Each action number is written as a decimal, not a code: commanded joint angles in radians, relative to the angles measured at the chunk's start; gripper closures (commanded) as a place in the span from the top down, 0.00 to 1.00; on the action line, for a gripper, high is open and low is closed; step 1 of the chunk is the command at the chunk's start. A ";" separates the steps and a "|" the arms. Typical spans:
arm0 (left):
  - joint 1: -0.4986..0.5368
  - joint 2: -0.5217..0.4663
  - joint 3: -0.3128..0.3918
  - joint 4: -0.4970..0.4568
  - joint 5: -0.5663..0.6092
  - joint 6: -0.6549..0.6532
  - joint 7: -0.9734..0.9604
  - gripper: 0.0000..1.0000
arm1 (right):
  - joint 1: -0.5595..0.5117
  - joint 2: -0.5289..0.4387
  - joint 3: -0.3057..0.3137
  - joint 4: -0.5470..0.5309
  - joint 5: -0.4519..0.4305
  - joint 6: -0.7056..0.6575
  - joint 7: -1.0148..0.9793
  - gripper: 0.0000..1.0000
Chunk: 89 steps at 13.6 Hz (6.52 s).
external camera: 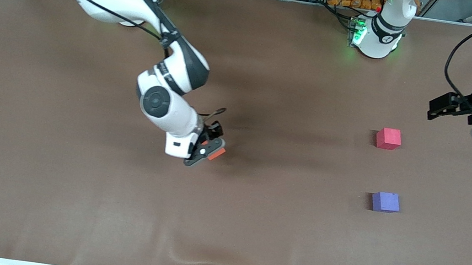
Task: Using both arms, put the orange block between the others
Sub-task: 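Lift the orange cube and carry it toward the table middle with the right gripper, then set the orange cube down with the right gripper while the left gripper approaches, then grasp the orange cube with the left gripper while the right gripper withdraws, then carry the orange cube with the left gripper toward the pink cube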
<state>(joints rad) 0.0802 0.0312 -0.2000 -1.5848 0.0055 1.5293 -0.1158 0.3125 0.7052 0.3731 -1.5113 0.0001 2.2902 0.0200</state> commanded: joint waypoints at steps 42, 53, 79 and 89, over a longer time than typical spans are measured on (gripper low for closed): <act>-0.578 0.553 -0.015 0.158 0.021 0.445 -0.389 1.00 | -0.252 -0.650 -0.436 -0.076 -0.012 -0.620 -0.075 1.00; -0.700 0.753 -0.007 0.238 0.174 0.552 -0.461 1.00 | -0.285 -0.733 -0.439 -0.041 0.000 -0.743 -0.061 1.00; -0.509 0.621 -0.019 0.155 0.203 0.430 -0.437 0.00 | -0.372 -0.708 -0.444 -0.038 0.044 -0.870 -0.074 1.00; -0.084 0.360 -0.021 -0.265 0.208 0.495 -0.101 0.00 | -0.363 -0.702 -0.441 -0.035 0.046 -0.868 -0.072 1.00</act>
<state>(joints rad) -0.0741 0.4640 -0.2039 -1.7159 0.1911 1.9307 -0.2728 -0.0399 0.0055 -0.0765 -1.5453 0.0305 1.4224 -0.0474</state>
